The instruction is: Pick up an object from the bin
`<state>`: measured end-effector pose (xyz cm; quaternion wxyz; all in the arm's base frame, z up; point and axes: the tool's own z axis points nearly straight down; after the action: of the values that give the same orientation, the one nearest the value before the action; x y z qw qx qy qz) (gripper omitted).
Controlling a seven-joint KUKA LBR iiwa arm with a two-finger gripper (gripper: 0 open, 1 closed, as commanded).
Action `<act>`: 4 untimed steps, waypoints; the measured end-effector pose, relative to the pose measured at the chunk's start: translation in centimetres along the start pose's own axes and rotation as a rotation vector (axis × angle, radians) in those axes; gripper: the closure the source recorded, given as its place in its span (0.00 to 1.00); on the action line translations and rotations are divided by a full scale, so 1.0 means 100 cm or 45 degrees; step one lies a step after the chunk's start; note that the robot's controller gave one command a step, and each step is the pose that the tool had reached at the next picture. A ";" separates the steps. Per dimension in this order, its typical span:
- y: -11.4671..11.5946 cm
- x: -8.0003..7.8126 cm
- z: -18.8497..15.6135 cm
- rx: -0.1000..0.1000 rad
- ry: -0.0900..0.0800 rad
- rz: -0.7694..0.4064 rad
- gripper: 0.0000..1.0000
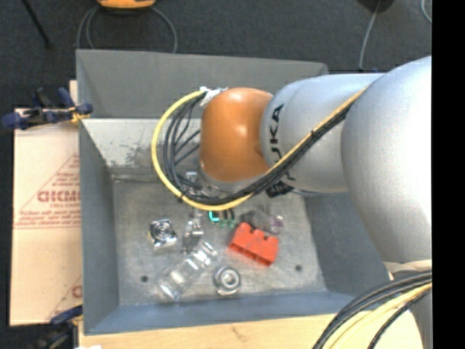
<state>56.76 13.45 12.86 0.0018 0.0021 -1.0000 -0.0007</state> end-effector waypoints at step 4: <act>0.008 -0.041 0.049 0.004 -0.012 -0.690 1.00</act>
Offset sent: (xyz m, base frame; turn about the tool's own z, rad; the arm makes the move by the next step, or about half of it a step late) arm -0.0099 0.0318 -0.0586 -0.2742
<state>60.87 14.25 7.98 -0.0029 0.2695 -0.9630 0.0004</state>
